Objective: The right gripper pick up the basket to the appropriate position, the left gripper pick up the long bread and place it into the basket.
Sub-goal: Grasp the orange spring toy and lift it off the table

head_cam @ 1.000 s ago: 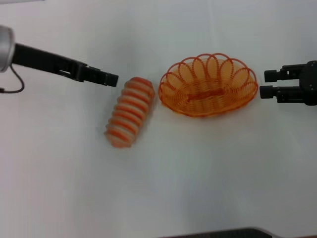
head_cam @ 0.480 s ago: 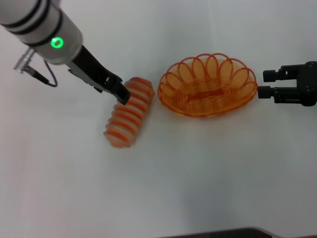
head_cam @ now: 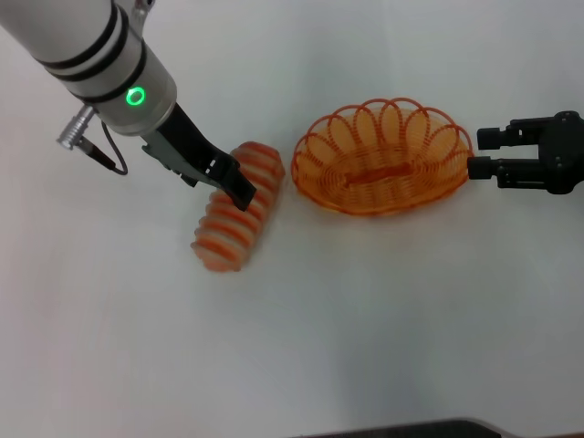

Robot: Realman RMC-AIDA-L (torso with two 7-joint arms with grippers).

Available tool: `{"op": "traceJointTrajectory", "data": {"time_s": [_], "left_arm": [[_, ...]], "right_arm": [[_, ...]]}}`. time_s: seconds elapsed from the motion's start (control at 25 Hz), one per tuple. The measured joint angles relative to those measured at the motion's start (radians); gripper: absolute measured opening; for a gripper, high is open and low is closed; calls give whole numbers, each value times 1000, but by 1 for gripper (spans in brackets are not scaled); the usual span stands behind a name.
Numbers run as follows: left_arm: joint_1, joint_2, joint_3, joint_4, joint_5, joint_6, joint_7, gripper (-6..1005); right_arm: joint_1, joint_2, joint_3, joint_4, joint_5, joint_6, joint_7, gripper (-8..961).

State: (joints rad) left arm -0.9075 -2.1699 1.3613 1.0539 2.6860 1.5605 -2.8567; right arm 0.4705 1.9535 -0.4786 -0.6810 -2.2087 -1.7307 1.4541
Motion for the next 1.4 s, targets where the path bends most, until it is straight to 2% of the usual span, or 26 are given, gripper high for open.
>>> {"op": "traceJointTrajectory", "data": {"time_s": [0.2, 0.4, 1.04, 1.24, 1.4], "left_arm": [[-6, -2, 16, -27, 0, -22, -26, 757], [-11, -2, 28, -70, 0, -57, -34, 799], [-40, -1, 41, -196, -21, -139, -16, 785], [-37, 3, 32, -199, -75, -129, 25, 649], [-34, 5, 27, -196, -96, -123, 41, 589]], "right_arm": [[3, 0, 0, 0, 4, 4, -1, 579], [7, 2, 0, 1, 6, 8, -1, 525], [14, 4, 3, 3, 4, 7, 2, 514], [14, 4, 7, 3, 4, 12, 0, 514], [12, 4, 8, 3, 4, 18, -1, 514]]}}
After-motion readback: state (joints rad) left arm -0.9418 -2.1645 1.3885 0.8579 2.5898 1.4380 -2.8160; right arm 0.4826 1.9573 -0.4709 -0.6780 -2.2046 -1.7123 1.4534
